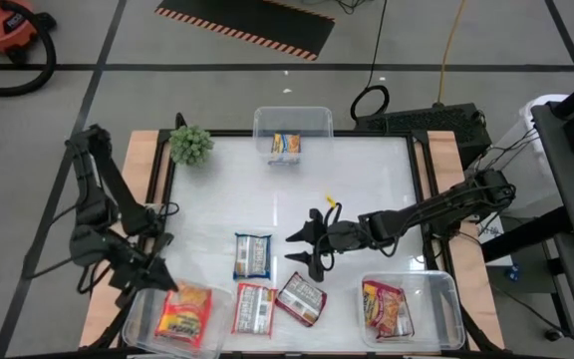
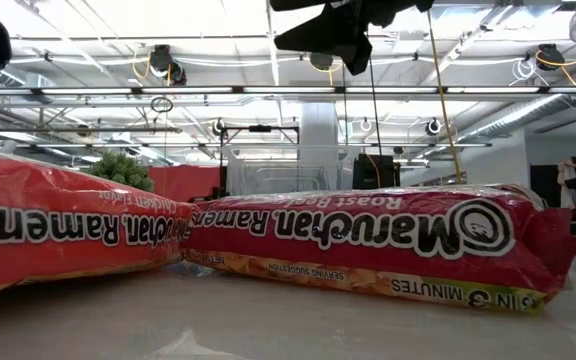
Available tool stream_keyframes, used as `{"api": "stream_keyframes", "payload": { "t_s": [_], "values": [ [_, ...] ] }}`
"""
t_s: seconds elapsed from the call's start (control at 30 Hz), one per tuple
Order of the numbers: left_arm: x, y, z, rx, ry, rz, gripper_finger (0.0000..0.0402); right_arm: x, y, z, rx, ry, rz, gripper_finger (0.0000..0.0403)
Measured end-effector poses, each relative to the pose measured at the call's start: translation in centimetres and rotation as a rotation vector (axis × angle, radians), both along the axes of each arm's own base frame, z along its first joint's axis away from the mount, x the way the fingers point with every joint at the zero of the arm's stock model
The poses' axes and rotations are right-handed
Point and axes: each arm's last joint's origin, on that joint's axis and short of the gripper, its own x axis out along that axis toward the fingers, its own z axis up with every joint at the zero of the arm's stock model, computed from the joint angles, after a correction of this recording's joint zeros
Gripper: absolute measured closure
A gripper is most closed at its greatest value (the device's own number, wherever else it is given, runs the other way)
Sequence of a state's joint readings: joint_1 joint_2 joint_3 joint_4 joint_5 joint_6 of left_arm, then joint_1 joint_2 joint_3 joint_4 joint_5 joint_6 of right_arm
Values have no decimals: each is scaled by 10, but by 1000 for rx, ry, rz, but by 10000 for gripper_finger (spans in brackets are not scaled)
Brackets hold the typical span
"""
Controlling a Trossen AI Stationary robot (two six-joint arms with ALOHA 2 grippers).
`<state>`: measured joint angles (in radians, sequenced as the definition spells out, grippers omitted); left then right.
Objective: Sort Maruchan noodles
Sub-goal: Put the top orange noodle pack into the left transparent bin
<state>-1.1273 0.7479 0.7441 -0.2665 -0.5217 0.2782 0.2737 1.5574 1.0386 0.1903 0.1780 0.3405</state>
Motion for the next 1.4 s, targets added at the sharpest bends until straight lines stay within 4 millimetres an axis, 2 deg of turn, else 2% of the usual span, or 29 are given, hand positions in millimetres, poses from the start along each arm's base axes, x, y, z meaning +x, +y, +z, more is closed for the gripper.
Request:
{"api": "stream_keyframes", "payload": {
  "t_s": [0.23, 0.63, 1.0, 1.4],
  "values": [
    [0, -7, -7, -7, 69, 1, 399, 0, 1, 0, 0, 0, 1, 197],
    [1, -9, -32, 181, 194, 43, 398, 0, -1, 0, -6, 0, -4, 197],
    [0, -18, -41, 141, 351, -51, 398, 0, -2, 0, -8, -1, -5, 197],
    [-1, -21, -48, 109, 455, -21, 398, 0, -1, 0, 5, 1, -10, 197]
  ]
}}
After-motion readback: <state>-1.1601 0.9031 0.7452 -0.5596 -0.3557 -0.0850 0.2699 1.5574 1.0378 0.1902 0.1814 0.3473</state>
